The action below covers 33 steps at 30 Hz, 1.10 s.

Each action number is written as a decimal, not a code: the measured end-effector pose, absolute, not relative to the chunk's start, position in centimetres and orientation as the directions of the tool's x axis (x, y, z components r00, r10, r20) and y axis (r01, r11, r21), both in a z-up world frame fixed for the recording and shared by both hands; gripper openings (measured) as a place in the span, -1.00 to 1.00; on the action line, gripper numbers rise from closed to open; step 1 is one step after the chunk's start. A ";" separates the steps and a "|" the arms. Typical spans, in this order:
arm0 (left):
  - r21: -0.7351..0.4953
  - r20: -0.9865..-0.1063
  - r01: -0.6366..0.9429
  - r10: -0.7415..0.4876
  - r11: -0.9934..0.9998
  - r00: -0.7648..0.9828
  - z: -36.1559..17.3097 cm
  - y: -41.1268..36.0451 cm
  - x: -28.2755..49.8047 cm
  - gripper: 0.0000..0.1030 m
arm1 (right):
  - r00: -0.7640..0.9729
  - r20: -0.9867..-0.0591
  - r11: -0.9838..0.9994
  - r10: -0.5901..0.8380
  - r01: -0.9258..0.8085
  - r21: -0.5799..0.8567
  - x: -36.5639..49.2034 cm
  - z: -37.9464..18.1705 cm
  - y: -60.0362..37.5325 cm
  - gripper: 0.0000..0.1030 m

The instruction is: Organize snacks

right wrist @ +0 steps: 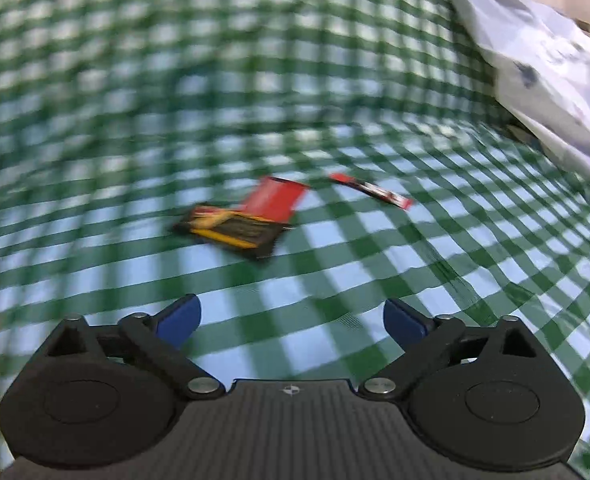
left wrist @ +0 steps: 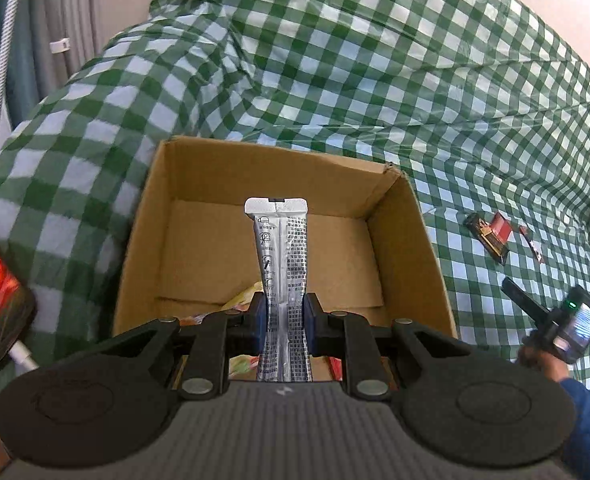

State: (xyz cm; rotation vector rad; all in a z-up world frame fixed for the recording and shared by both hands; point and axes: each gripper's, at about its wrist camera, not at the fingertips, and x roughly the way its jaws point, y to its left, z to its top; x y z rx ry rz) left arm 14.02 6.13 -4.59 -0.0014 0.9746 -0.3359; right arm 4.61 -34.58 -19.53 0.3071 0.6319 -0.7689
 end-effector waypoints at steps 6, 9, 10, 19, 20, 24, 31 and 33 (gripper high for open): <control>-0.162 -0.817 0.296 -0.296 0.941 0.495 -5.2 1.2 15.4 -0.59 | 0.524 -0.650 0.668 -0.551 0.744 0.033 7.0 -23.7 -38.2 0.99; -0.193 -0.817 0.298 -0.321 0.935 0.479 -5.3 -1.3 16.3 -0.59 | 0.521 -0.646 0.668 -0.557 0.744 0.024 7.2 -23.8 -38.1 0.99; -0.210 -0.816 0.296 -0.333 0.932 0.472 -5.3 -2.1 16.7 -0.59 | 0.529 -0.646 0.667 -0.550 0.744 0.042 7.0 -23.8 -38.2 0.99; -0.237 -0.802 0.257 -0.338 0.937 0.493 -5.5 -6.2 19.3 -0.59 | 0.526 -0.646 0.666 -0.553 0.745 0.038 7.1 -23.5 -38.2 0.99; -0.227 -0.806 0.252 -0.327 0.941 0.494 -5.6 -6.6 19.6 -0.59 | 0.527 -0.646 0.666 -0.552 0.745 0.039 7.1 -23.6 -38.2 0.99; -0.179 -0.817 0.226 -0.273 0.958 0.507 -5.6 -8.0 20.9 -0.59 | 0.527 -0.646 0.666 -0.552 0.745 0.040 7.0 -23.6 -38.2 0.99; -0.113 -0.802 0.279 -0.253 0.954 0.541 -4.1 -13.2 22.0 -0.59 | 0.528 -0.645 0.666 -0.552 0.745 0.040 7.0 -23.7 -38.3 0.99; -0.115 -0.797 0.286 -0.260 0.951 0.545 -3.9 -14.6 22.1 -0.59 | 0.528 -0.645 0.666 -0.552 0.745 0.040 7.0 -23.7 -38.4 0.99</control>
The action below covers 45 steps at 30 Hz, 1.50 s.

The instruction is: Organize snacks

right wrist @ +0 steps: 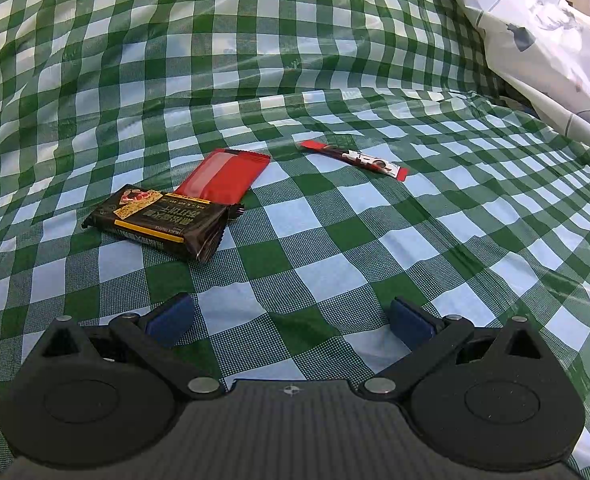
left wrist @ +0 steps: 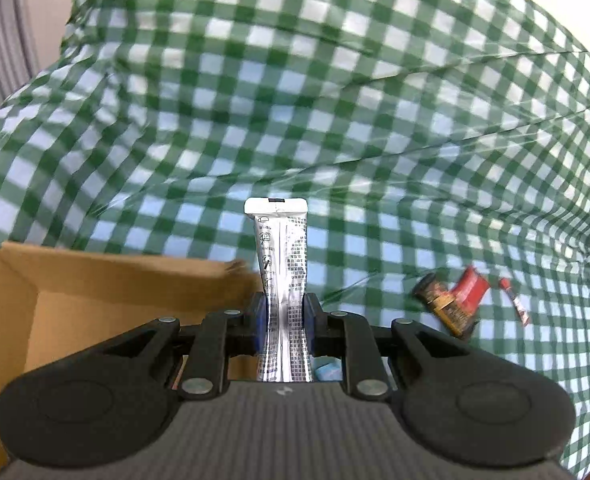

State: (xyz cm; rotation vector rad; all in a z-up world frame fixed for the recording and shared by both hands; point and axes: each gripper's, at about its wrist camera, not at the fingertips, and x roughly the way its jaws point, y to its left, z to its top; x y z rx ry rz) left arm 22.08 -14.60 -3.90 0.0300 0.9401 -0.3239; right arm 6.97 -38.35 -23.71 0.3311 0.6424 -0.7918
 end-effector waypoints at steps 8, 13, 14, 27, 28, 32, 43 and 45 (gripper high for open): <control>-0.058 -0.810 0.338 -0.242 0.940 0.534 -5.2 -21.3 21.8 -0.59 | 0.528 -0.645 0.666 -0.552 0.745 0.041 7.0 -23.7 -38.4 0.99; -0.040 -0.819 0.383 -0.250 0.923 0.516 -6.3 -24.3 21.2 -0.59 | 0.529 -0.644 0.665 -0.553 0.745 0.041 7.0 -23.7 -38.4 0.99; -0.041 -0.824 0.388 -0.251 0.921 0.509 -6.6 -24.6 21.1 -0.59 | 0.529 -0.644 0.665 -0.553 0.745 0.041 7.0 -23.7 -38.4 0.99; -0.008 -0.841 0.406 -0.226 0.914 0.492 -8.3 -26.3 20.8 -0.59 | 0.529 -0.644 0.665 -0.553 0.746 0.041 7.0 -23.7 -38.3 0.99; -0.006 -0.841 0.409 -0.226 0.913 0.491 -8.5 -26.4 20.8 -0.59 | 0.529 -0.644 0.665 -0.553 0.746 0.041 7.0 -23.7 -38.4 0.99; -0.005 -0.839 0.423 -0.234 0.906 0.491 -8.4 -26.9 20.6 -0.59 | 0.529 -0.643 0.665 -0.553 0.746 0.041 7.0 -23.7 -38.4 0.99; 0.008 -0.848 0.431 -0.222 0.903 0.481 -9.1 -27.3 20.4 -0.59 | 0.529 -0.643 0.665 -0.554 0.746 0.042 6.9 -23.7 -38.4 0.99; 0.013 -0.849 0.434 -0.219 0.901 0.481 -9.3 -27.5 20.4 -0.59 | 0.529 -0.643 0.665 -0.554 0.746 0.041 6.9 -23.7 -38.4 0.99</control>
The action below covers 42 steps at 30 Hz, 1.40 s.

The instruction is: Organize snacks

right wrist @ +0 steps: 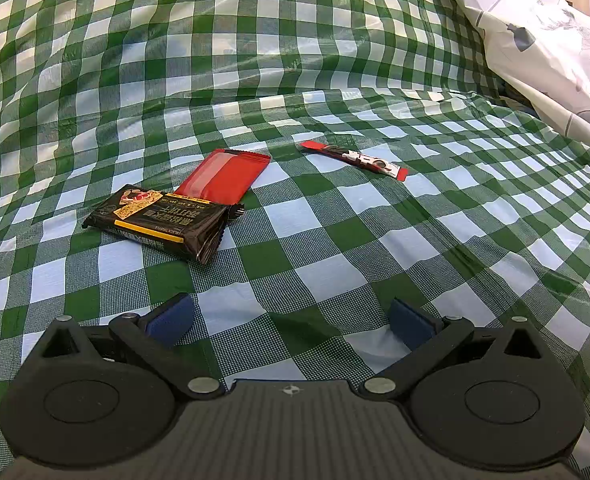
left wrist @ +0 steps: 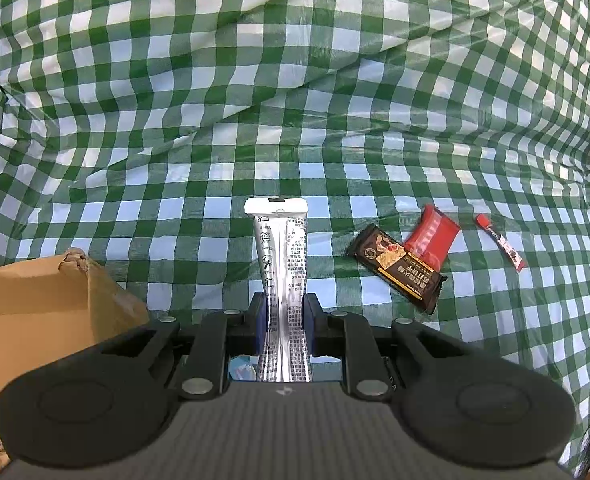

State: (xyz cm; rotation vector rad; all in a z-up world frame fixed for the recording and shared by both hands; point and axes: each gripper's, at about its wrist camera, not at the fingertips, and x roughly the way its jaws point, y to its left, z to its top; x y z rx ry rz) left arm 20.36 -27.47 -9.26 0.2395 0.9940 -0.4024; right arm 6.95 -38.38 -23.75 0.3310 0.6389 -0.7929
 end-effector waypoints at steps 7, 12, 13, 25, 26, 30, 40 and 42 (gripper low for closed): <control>-0.002 -0.850 0.448 -0.238 0.894 0.470 -9.0 -27.8 20.1 -0.59 | 0.529 -0.643 0.664 -0.554 0.746 0.042 7.0 -23.7 -38.4 0.99; -0.056 -0.834 0.465 -0.298 0.883 0.465 -7.4 -26.7 19.2 -0.59 | 0.529 -0.643 0.664 -0.554 0.746 0.042 7.0 -23.7 -38.4 0.99; -0.061 -0.829 0.471 -0.308 0.880 0.468 -6.9 -26.3 18.7 -0.59 | 0.529 -0.643 0.664 -0.554 0.746 0.041 7.0 -23.7 -38.4 0.99; -0.147 -0.739 0.461 -0.407 0.875 0.537 2.3 -16.6 11.4 -0.59 | 0.529 -0.642 0.664 -0.555 0.747 0.042 7.0 -23.8 -38.3 0.99; -0.147 -0.726 0.458 -0.410 0.877 0.552 3.2 -15.3 10.7 -0.59 | 0.529 -0.642 0.664 -0.555 0.747 0.042 7.0 -23.8 -38.3 0.99; -0.170 -0.698 0.433 -0.418 0.885 0.581 5.7 -11.0 8.5 -0.59 | 0.529 -0.642 0.664 -0.555 0.747 0.042 7.0 -23.8 -38.3 0.99; -0.207 -0.703 0.400 -0.420 0.893 0.574 6.0 -3.1 7.7 -0.59 | 0.529 -0.641 0.663 -0.556 0.747 0.041 7.0 -23.8 -38.3 0.99; -0.224 -0.714 0.393 -0.424 0.892 0.557 5.5 -2.5 7.9 -0.59 | 0.529 -0.641 0.663 -0.556 0.747 0.041 7.0 -23.8 -38.3 0.99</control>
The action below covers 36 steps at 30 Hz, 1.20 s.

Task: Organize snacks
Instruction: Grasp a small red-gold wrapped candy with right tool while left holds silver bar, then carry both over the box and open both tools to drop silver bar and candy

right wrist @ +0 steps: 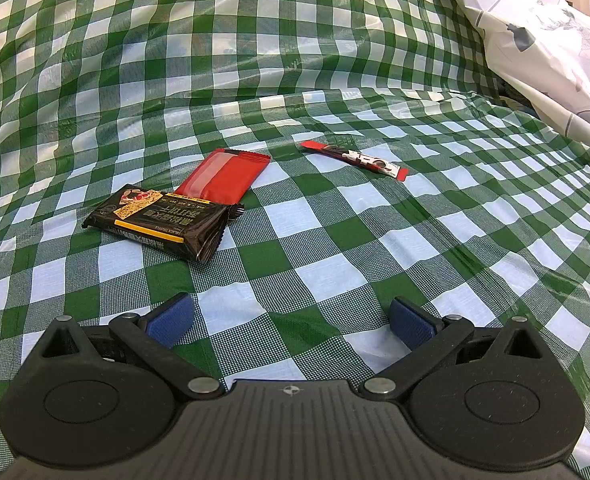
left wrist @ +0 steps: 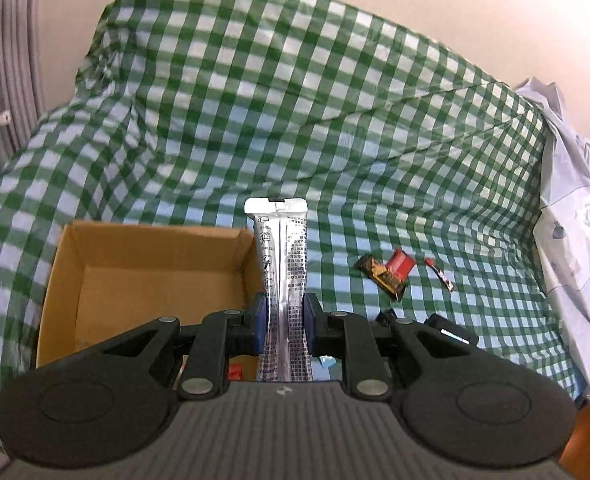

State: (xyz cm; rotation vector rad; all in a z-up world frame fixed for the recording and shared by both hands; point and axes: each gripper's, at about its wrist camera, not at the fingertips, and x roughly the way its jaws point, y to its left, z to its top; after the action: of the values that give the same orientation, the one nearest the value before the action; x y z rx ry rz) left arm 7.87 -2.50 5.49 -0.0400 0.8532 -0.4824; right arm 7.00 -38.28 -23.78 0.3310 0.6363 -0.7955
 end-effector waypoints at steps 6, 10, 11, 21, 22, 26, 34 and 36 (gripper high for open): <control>-0.208 -0.717 0.369 -0.398 0.906 0.572 5.3 -0.1 8.1 -0.59 | 0.517 -0.645 0.665 -0.562 0.747 0.020 7.8 -23.8 -38.0 0.99; -0.213 -0.727 0.370 -0.400 0.904 0.558 4.9 0.5 8.6 -0.59 | 0.558 -0.723 0.713 -0.407 0.689 0.131 6.9 -21.5 -38.3 0.99; -0.211 -0.724 0.374 -0.402 0.903 0.560 4.8 0.6 8.6 -0.59 | 0.617 -0.702 0.733 -0.356 0.650 0.200 5.5 -20.6 -37.9 0.99; -0.240 -0.743 0.371 -0.415 0.897 0.525 3.3 1.3 8.6 -0.59 | 0.635 -0.756 0.950 -0.161 0.308 0.057 3.3 -21.0 -29.9 0.40; -0.238 -0.740 0.368 -0.413 0.899 0.531 3.5 1.7 8.6 -0.59 | 0.640 -0.746 0.951 -0.187 0.307 0.025 3.4 -20.7 -29.3 0.15; -0.226 -0.730 0.352 -0.397 0.909 0.556 4.1 3.4 8.1 -0.59 | 0.629 -0.751 0.957 -0.202 0.290 -0.014 3.5 -19.8 -27.6 -0.65; -0.144 -0.726 0.350 -0.339 0.926 0.599 4.2 6.7 5.2 -0.59 | 0.785 -0.575 0.878 -0.229 0.421 0.226 -3.7 -6.9 -22.4 -0.66; -0.141 -0.725 0.354 -0.340 0.925 0.599 4.0 7.7 4.5 -0.59 | 0.815 -0.549 0.881 -0.185 0.386 0.276 -5.9 -4.1 -20.1 -0.66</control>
State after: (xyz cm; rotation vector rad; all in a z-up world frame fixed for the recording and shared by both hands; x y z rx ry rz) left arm 4.52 7.70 3.99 0.0184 0.8366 -0.4022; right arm -5.89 -20.09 -4.05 0.3901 0.5379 -0.3126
